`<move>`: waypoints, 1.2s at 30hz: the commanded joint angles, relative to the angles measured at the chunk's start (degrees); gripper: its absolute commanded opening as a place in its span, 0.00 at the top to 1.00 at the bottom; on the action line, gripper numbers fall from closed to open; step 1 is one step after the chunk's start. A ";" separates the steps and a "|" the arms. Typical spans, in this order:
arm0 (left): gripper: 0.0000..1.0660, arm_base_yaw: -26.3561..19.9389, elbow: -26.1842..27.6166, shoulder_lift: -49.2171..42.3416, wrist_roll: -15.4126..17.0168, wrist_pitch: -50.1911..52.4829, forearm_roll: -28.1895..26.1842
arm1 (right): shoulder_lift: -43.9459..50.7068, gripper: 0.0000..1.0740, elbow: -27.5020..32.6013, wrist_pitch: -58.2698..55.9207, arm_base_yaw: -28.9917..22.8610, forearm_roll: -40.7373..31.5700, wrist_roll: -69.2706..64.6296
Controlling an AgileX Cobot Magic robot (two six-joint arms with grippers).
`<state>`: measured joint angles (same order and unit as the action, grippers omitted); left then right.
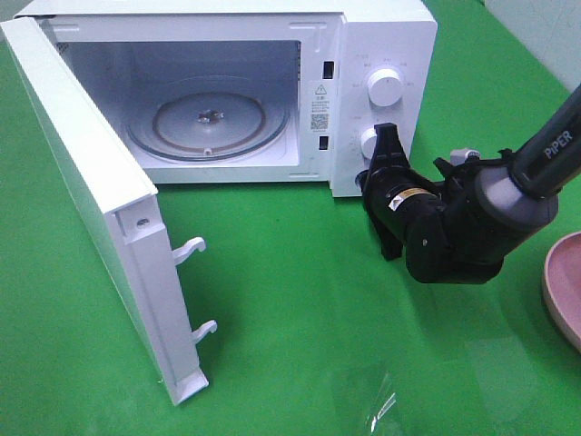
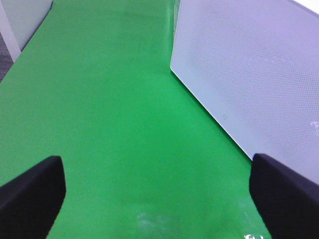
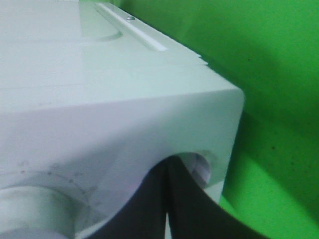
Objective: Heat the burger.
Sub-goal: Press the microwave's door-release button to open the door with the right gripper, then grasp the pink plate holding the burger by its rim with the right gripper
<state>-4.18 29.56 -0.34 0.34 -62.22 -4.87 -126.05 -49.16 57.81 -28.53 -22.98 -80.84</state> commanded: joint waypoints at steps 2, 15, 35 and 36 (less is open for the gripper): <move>0.14 -0.06 0.06 -0.86 0.46 1.03 -0.40 | 2.98 1.00 0.86 11.52 0.34 0.74 -1.72; 0.14 -0.06 0.06 -0.86 0.46 1.03 -0.40 | 9.34 1.00 9.80 4.53 -1.03 2.64 -3.04; 0.14 -0.06 0.06 -0.86 0.46 1.03 -0.40 | 26.07 0.97 20.57 -14.15 -0.97 3.84 10.54; 0.14 -0.06 0.06 -0.86 0.46 1.03 -0.40 | 28.07 0.96 20.57 -17.99 -0.80 3.55 14.73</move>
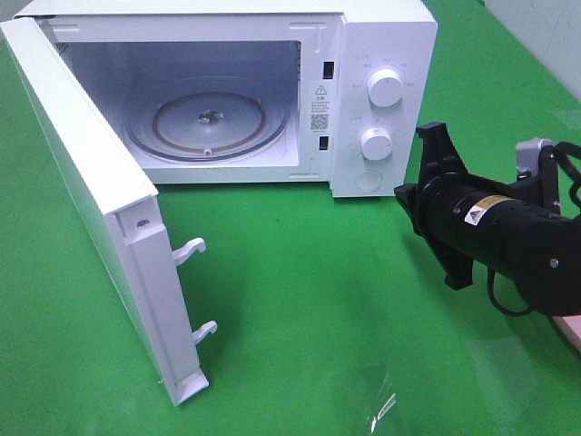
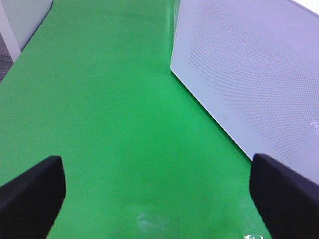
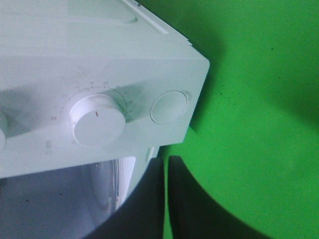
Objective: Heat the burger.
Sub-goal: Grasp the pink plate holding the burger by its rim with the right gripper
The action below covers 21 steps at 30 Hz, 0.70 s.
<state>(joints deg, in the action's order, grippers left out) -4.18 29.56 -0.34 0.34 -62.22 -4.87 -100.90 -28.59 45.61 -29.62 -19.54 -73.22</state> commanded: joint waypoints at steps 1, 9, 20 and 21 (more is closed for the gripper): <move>0.14 -0.06 0.06 -0.86 0.46 1.03 -0.40 | 2.92 0.96 0.00 -5.79 0.29 0.11 7.10; 0.14 -0.06 0.06 -0.86 0.46 1.03 -0.40 | 7.39 0.94 0.00 -15.41 0.29 -0.40 24.12; 0.14 -0.06 0.06 -0.86 0.46 1.03 -0.40 | 11.97 0.94 -7.39 -39.48 0.29 -2.01 57.70; 0.14 -0.06 0.06 -0.86 0.46 1.03 -0.40 | 11.97 0.94 -7.39 -39.48 0.29 -2.01 57.70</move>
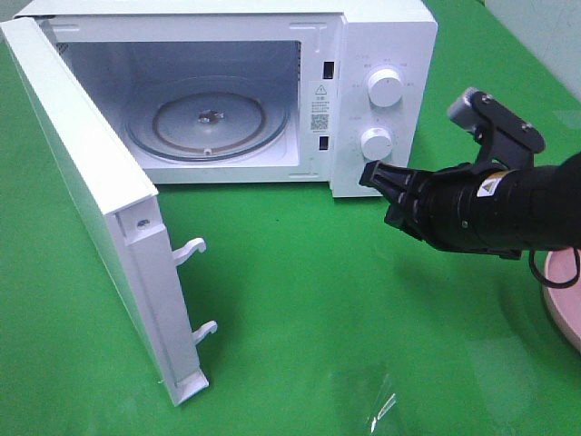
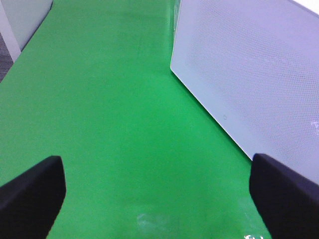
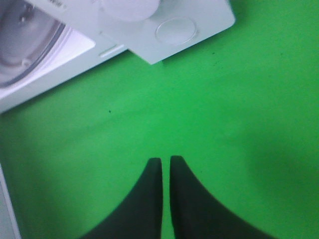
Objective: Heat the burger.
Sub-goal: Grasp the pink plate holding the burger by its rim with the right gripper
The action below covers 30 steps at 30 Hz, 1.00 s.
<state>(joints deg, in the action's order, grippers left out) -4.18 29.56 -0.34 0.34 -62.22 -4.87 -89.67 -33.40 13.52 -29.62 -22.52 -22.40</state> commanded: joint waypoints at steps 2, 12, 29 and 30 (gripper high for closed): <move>0.14 -0.06 0.06 -0.86 0.46 1.03 -0.40 | 0.74 0.93 -4.64 -12.49 0.29 3.55 10.66; 0.14 -0.06 0.06 -0.86 0.46 1.03 -0.40 | 1.26 0.84 -12.61 -34.66 0.29 22.52 12.15; 0.14 -0.06 0.06 -0.86 0.46 1.03 -0.40 | 10.89 0.18 -13.35 -47.15 0.29 32.72 12.49; 0.14 -0.06 0.06 -0.86 0.46 1.03 -0.40 | 10.89 0.14 -13.35 -50.31 0.29 33.63 12.43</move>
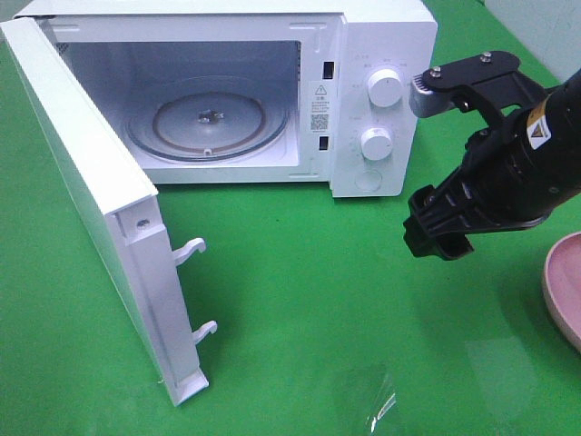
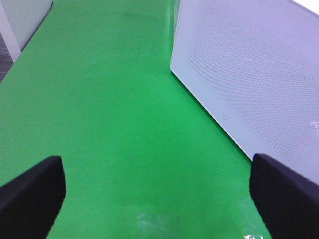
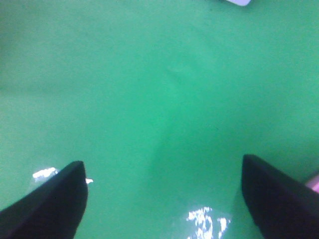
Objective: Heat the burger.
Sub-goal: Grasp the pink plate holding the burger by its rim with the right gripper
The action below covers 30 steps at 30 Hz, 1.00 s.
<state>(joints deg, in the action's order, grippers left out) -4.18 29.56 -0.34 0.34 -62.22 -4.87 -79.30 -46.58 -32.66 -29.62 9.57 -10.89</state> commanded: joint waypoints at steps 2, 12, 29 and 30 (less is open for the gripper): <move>0.14 -0.06 0.06 -0.86 0.46 1.03 -0.40 | 0.52 0.14 -0.17 -7.10 1.72 1.95 0.92; 0.14 -0.06 0.06 -0.86 0.46 1.03 -0.40 | 0.52 0.17 -0.11 -14.04 10.71 2.81 2.35; 0.14 -0.06 0.06 -0.86 0.46 1.03 -0.40 | -0.34 0.23 1.83 -11.17 21.60 2.58 5.27; 0.14 -0.06 0.06 -0.86 0.46 1.03 -0.40 | -0.34 0.23 1.83 -11.17 21.60 2.58 5.27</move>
<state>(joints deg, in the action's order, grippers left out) -4.18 29.56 -0.34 0.34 -62.22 -4.87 -79.30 -44.92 -43.83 -8.31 12.26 -6.42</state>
